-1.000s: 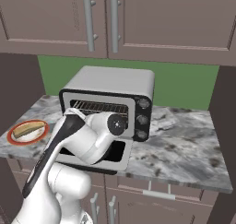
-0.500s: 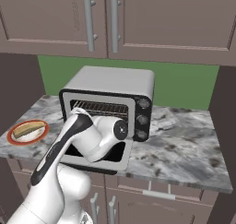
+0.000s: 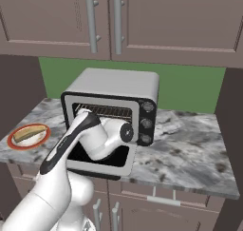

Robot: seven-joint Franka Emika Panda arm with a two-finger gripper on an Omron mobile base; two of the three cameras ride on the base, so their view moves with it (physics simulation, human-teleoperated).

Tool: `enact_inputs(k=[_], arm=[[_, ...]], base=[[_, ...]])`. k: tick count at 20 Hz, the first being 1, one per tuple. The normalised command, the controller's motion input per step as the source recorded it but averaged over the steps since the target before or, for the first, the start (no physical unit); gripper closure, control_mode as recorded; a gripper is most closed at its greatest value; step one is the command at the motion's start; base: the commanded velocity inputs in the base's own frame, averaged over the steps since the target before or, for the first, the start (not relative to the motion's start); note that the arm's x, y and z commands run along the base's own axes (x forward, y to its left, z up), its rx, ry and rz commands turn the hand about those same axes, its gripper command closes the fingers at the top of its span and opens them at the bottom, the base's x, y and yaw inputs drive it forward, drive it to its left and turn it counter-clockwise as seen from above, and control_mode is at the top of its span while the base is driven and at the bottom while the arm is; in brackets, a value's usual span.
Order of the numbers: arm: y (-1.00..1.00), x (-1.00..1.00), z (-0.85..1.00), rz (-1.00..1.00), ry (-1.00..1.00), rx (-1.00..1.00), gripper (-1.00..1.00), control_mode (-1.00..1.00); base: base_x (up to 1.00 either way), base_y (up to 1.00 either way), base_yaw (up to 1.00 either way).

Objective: Pull the toaster oven rack outwards. Pick up the baguette from the plate and place it on the toaster oven rack. Close the toaster oven door fully and set the temperature to the lowest setting.

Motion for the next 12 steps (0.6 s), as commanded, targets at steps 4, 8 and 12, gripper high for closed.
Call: enact_inputs(k=[4, 8, 12], arm=[[0.0, 0.51, -0.22, 0.0, 0.0, 0.05, -1.0, -1.0], [0.0, 0.68, -0.29, 0.0, 0.0, 0.08, -1.0, -1.0], [-0.02, 0.62, -0.23, 0.0, 0.0, 0.03, -1.0, -1.0]], base=[[0.0, 0.0, 0.0], [0.0, 0.0, 0.0], [0.0, 0.0, 0.0]])
